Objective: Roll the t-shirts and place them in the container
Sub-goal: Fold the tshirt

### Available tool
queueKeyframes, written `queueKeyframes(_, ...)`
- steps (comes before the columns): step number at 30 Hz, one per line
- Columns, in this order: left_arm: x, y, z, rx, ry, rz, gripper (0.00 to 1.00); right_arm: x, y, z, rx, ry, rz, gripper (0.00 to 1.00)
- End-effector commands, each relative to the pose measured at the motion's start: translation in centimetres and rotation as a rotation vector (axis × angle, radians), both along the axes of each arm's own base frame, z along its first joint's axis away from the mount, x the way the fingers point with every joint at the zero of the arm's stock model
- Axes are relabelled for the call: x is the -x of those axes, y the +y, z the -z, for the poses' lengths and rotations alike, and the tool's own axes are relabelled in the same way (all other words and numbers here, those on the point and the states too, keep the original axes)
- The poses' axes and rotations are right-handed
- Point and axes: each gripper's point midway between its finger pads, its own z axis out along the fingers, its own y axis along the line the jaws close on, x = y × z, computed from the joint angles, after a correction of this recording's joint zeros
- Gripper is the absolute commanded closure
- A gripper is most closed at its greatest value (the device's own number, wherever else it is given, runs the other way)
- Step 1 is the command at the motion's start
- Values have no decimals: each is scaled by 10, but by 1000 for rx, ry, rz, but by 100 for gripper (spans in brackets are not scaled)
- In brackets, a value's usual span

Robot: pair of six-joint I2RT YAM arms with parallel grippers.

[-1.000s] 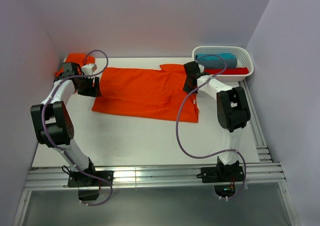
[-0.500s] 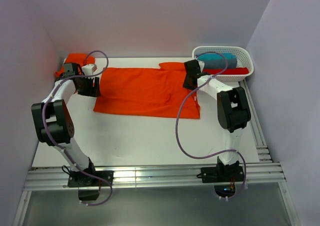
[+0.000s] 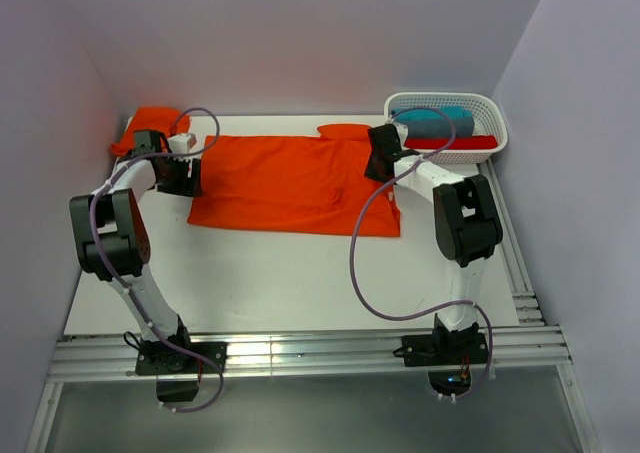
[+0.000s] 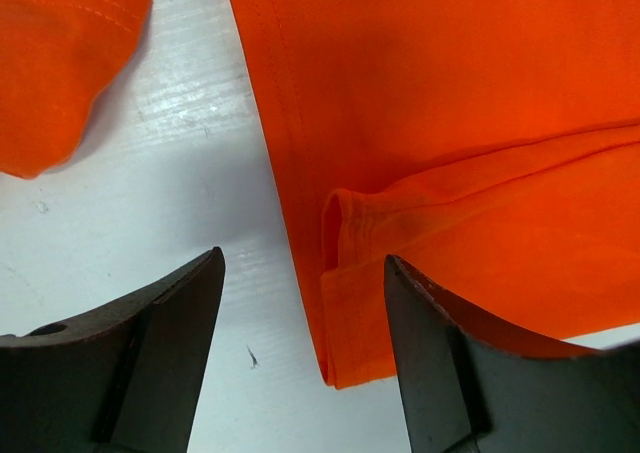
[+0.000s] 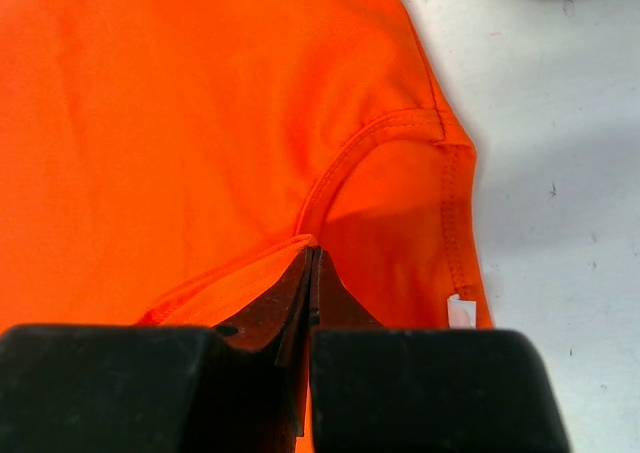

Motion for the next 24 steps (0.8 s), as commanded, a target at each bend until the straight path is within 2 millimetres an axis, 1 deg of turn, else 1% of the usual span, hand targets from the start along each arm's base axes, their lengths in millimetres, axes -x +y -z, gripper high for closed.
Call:
queueKeyframes(1, -26, 6, -18, -32, -102, 36, 29, -10, 6, -40, -24, -109, 4, 100)
queueKeyframes(5, -31, 2, -13, -19, -110, 75, 31, -10, 7, -44, -22, -113, 3, 100)
queueKeyframes(7, -32, -3, -14, 2, -118, 96, 33, -10, 7, -46, -23, -116, 5, 100)
queueKeyframes(11, -35, -11, -19, 33, -143, 125, 34, -9, 7, -46, -22, -116, 8, 100)
queueKeyframes(12, -35, -11, -17, 36, -138, 121, 35, -8, 8, -47, -22, -118, 7, 100)
queueKeyframes(13, -37, -15, -17, 50, -137, 133, 36, -8, 7, -47, -21, -118, 8, 100)
queueKeyframes(17, -32, -19, -13, 72, -119, 150, 40, -7, 9, -49, -24, -121, 6, 100)
queueKeyframes(21, -26, -27, -14, 104, -117, 184, 43, -6, 9, -48, -22, -120, 4, 100)
queueKeyframes(24, -27, -30, -11, 99, -105, 187, 46, -5, 9, -48, -22, -118, 6, 100)
